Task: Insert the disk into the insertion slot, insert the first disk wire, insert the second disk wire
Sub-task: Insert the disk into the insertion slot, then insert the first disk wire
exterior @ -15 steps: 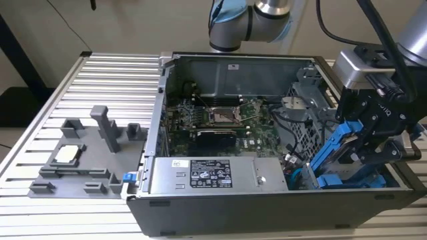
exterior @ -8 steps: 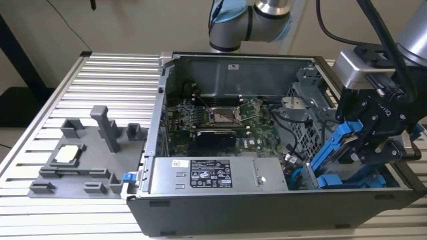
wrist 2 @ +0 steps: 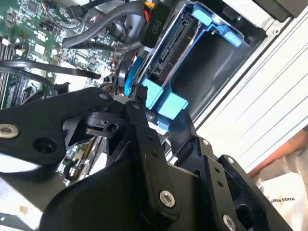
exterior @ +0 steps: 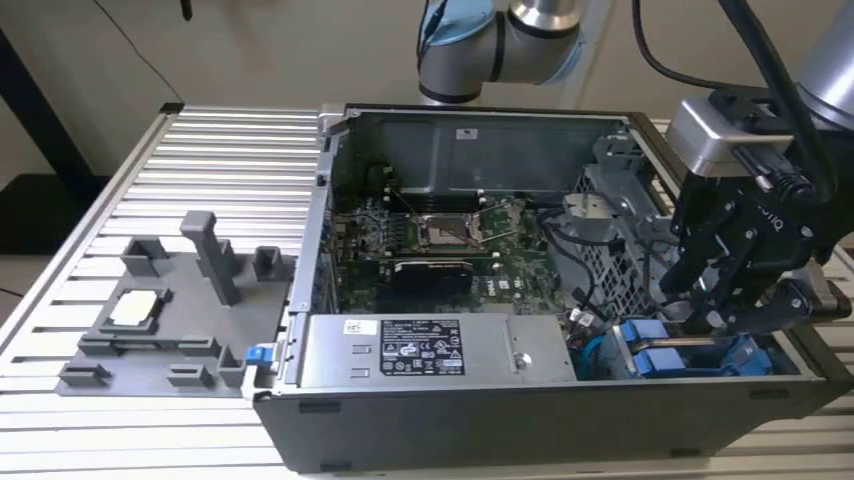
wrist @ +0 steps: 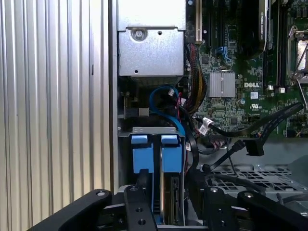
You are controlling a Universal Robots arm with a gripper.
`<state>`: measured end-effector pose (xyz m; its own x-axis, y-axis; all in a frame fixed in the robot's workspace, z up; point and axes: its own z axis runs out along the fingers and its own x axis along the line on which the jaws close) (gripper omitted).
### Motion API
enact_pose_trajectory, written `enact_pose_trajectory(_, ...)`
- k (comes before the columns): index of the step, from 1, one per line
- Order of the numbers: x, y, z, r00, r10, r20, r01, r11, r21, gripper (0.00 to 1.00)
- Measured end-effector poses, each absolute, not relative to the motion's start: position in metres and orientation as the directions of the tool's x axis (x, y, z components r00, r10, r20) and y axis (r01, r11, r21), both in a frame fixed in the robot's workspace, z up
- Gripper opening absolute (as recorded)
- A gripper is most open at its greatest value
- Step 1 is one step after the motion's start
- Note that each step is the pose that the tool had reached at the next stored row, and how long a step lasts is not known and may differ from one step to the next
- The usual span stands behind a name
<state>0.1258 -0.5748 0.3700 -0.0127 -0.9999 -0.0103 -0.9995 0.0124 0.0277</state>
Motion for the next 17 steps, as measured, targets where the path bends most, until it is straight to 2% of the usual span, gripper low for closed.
enact_pose_trajectory(8, 0.126, -0.574, 0.397, -0.013, -1.0, -0.001, -1.0, 0.013, 0.028, 0.47)
enact_pose_trajectory(10, 0.126, -0.575, 0.397, -0.012, -1.0, -0.007, -1.0, 0.012, 0.025, 0.47)
enact_pose_trajectory(12, 0.126, -0.574, 0.397, -0.012, -0.998, -0.054, -1.0, 0.011, 0.017, 0.47)
enact_pose_trajectory(17, 0.126, -0.575, 0.397, -0.01, -0.991, -0.136, -1.0, 0.01, 0.0, 0.47)
